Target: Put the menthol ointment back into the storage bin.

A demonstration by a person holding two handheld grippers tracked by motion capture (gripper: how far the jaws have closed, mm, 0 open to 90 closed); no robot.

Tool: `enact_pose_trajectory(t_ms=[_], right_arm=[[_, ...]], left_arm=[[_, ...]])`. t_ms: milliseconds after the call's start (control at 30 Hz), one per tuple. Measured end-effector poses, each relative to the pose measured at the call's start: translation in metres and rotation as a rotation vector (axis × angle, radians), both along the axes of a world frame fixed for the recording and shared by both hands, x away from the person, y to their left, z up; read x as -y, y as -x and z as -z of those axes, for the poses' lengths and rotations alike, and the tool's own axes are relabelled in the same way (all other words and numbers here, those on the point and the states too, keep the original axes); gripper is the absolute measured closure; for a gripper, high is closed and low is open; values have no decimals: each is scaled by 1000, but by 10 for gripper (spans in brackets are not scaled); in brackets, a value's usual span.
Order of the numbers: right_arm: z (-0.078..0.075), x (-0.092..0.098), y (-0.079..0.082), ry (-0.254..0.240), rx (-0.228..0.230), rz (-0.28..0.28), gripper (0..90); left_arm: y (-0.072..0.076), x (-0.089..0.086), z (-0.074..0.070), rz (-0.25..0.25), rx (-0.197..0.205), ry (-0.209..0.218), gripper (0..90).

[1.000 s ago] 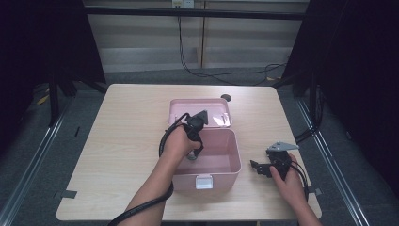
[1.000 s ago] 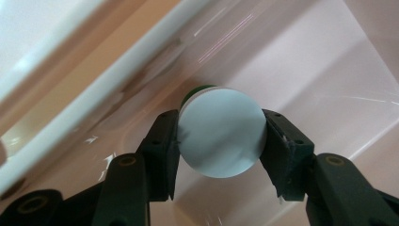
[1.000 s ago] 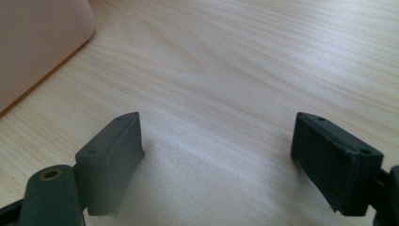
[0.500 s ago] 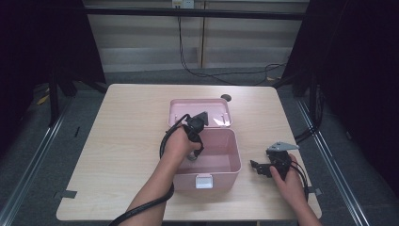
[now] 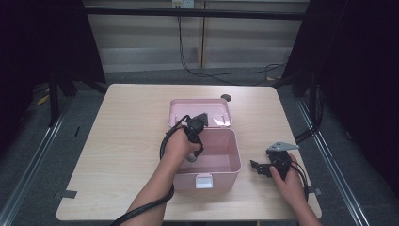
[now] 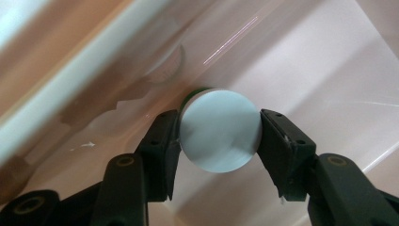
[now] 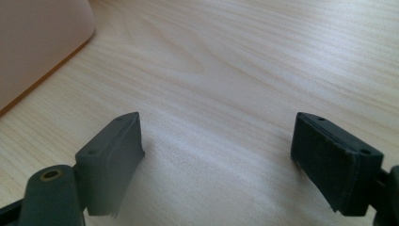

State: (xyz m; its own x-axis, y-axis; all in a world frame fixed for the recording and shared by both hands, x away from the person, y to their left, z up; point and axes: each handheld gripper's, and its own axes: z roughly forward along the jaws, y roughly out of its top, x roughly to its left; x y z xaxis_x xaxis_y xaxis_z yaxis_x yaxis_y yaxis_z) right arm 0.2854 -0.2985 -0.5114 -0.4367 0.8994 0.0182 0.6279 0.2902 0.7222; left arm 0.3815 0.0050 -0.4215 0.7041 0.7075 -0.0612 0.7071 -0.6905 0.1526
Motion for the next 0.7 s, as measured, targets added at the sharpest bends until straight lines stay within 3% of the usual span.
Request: enact_pose_trajectory(t_ms=[700], right_arm=[[0,0,0,2,2,-3,169]], left_arm=[[0,-6,-5,-9,-15,10,450]])
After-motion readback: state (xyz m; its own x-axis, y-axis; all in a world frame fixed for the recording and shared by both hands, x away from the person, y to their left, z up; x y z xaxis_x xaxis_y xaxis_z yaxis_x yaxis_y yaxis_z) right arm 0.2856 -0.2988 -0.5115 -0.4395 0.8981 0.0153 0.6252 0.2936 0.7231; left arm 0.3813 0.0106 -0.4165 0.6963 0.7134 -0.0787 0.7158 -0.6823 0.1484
